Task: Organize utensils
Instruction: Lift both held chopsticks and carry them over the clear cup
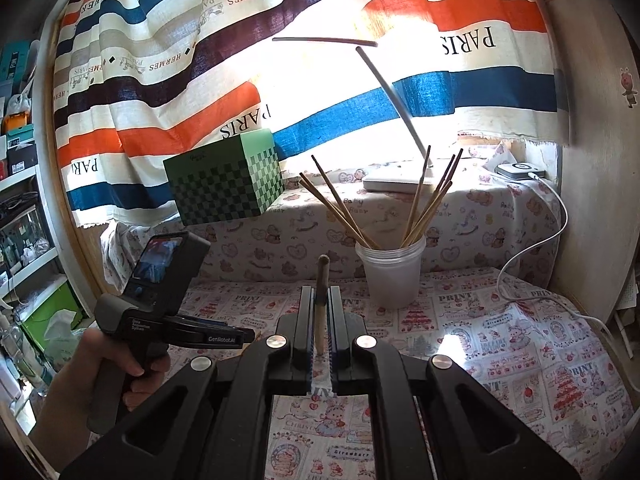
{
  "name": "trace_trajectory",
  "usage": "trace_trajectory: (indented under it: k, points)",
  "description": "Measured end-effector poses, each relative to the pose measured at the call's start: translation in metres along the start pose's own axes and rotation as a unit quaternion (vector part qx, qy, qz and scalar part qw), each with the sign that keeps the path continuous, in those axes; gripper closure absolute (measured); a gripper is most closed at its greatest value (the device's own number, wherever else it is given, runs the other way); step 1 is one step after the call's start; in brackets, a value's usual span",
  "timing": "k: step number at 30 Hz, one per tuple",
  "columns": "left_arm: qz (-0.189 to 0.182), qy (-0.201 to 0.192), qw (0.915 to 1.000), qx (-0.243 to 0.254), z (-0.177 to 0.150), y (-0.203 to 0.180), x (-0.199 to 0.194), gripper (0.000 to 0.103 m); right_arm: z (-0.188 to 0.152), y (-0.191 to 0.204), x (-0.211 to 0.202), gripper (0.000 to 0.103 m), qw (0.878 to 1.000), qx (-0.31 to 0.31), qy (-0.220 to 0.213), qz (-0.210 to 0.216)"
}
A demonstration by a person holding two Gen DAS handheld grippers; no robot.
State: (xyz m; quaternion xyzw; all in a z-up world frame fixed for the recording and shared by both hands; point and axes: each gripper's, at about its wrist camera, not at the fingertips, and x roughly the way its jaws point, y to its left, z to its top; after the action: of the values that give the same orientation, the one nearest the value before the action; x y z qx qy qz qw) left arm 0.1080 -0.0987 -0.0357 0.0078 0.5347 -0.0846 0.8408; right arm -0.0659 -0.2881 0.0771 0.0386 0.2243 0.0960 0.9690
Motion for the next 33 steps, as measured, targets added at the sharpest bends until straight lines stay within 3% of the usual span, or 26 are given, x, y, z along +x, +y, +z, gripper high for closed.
trace_trajectory:
  k: [2, 4, 5, 7, 10, 15, 23, 29, 33]
  points:
    - [-0.005, 0.030, 0.9995, 0.001, 0.006, -0.002, 0.018, 0.075, 0.001, -0.001, 0.001, 0.097, 1.000, 0.000, 0.000, 0.001]
    - [0.020, 0.022, 0.9995, 0.014, 0.008, -0.007, 0.022, 0.075, 0.001, -0.001, 0.001, 0.097, 1.000, 0.000, 0.000, 0.002]
    - [0.026, 0.018, 0.9993, 0.019, 0.008, -0.009, 0.022, 0.079, 0.002, -0.002, 0.002, 0.097, 1.000, 0.001, 0.001, 0.003]
    - [0.017, 0.023, 0.9993, 0.024, 0.006, -0.012, 0.021, 0.097, 0.002, -0.003, 0.002, 0.097, 1.000, 0.003, 0.001, 0.006]
    - [-0.004, 0.019, 0.9997, 0.013, 0.007, -0.010, 0.012, 0.097, 0.003, -0.005, 0.003, 0.097, 1.000, 0.004, 0.002, 0.004]
    - [-0.007, -0.063, 0.9980, 0.007, 0.008, -0.007, -0.054, 0.097, 0.004, -0.007, 0.003, 0.097, 1.000, 0.006, 0.007, 0.005]
    - [-0.002, -0.208, 0.9781, 0.010, 0.009, 0.000, -0.176, 0.097, 0.002, -0.004, 0.001, 0.097, 1.000, 0.008, 0.009, 0.002]
    - [0.016, -0.269, 0.9620, 0.043, -0.008, -0.018, -0.217, 0.097, 0.008, 0.001, -0.005, 0.097, 1.000, 0.003, 0.002, 0.000]
    - [-0.005, -0.292, 0.9545, 0.059, -0.010, -0.032, -0.233, 0.097, 0.015, -0.001, -0.009, 0.097, 1.000, 0.000, 0.001, -0.011]
